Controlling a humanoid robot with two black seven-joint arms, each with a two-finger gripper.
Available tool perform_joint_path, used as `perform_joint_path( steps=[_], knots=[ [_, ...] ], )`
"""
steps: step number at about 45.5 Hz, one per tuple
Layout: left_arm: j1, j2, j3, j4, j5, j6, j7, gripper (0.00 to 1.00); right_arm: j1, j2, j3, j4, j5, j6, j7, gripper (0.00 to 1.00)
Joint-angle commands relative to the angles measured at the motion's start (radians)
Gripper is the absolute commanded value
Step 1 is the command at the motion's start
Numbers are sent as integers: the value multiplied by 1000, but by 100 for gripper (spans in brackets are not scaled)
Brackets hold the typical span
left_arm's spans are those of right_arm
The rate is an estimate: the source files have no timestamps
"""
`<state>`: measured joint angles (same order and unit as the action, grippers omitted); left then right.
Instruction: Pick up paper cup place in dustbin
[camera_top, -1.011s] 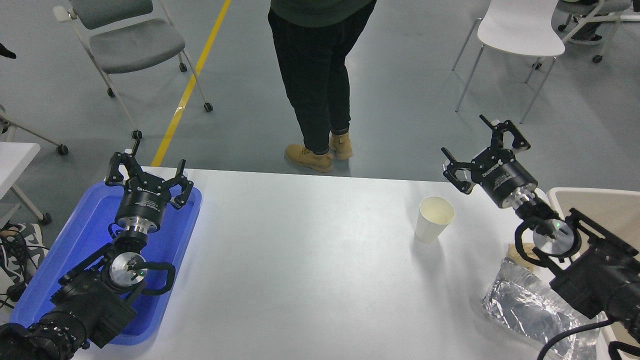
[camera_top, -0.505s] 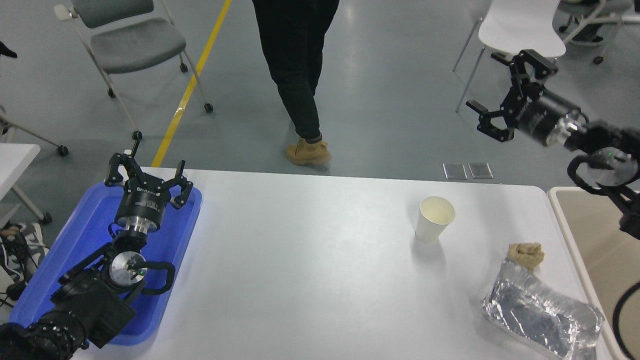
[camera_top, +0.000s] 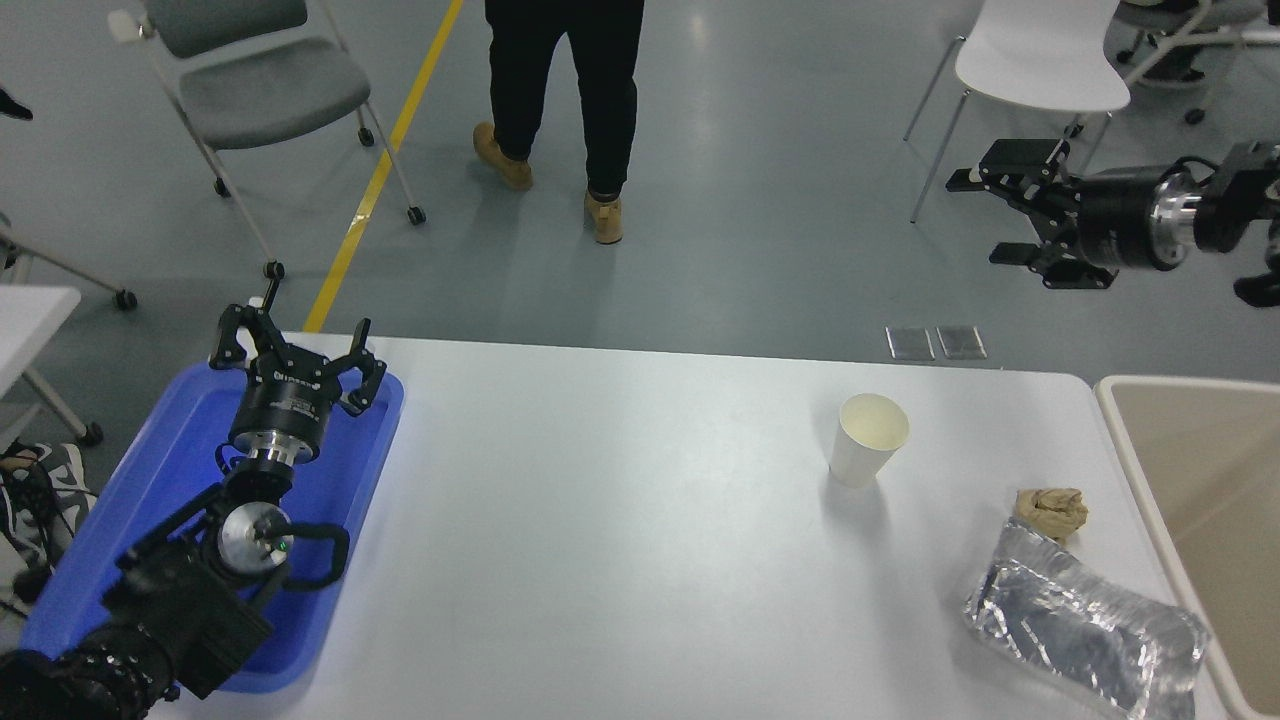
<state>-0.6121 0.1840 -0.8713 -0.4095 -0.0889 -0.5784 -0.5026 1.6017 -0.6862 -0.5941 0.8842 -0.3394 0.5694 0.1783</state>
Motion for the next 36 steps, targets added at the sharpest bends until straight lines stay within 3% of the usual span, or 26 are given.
perform_joint_path(
  steps=[1, 12, 27, 36],
  knots=[
    [-1, 0, 0, 0, 0, 0, 1, 100, 222, -6, -265, 266, -168, 0, 3, 100],
    [-1, 0, 0, -2, 0, 0, 1, 100, 351, -41, -365, 510, -302, 0, -2, 100],
    [0, 0, 0, -2, 0, 0, -1, 100, 455, -56, -431, 696, -297, 108, 1, 100],
    [-1, 0, 0, -2, 0, 0, 0, 100, 498, -124, -461, 777, -287, 179, 1, 100]
  ],
)
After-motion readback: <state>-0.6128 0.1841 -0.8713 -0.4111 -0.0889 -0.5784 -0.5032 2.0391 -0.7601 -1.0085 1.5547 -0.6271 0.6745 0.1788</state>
